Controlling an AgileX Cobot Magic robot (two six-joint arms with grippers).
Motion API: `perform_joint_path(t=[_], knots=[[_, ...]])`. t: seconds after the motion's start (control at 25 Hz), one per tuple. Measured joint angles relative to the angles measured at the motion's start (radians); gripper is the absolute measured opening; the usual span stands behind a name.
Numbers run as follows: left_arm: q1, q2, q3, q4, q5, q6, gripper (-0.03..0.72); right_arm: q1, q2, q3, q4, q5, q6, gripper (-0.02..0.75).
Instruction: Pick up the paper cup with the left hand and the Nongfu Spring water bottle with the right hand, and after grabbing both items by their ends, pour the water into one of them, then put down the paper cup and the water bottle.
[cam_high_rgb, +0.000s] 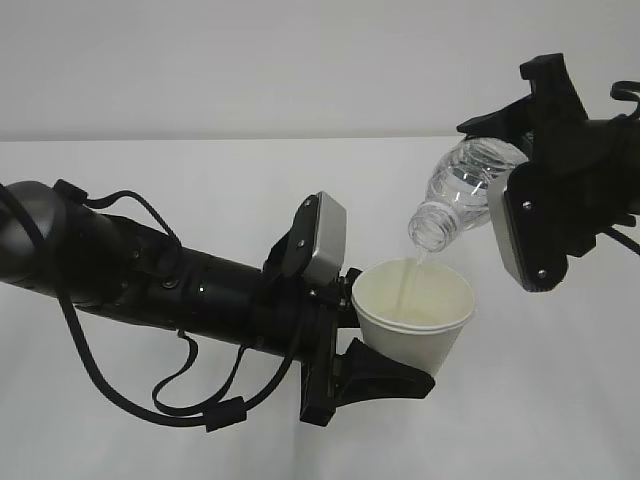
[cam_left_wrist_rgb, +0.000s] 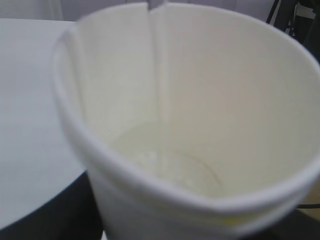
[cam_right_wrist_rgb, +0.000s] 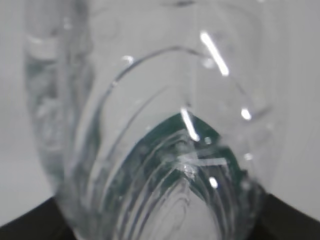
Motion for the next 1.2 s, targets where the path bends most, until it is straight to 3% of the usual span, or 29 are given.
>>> perform_joint_path(t=[1.2], knots=[[0.000,0.000,0.000,0.018,0.009,0.000,0.447,0.000,0.000,0.000,0.000,-0.002,-0.007,0.449]])
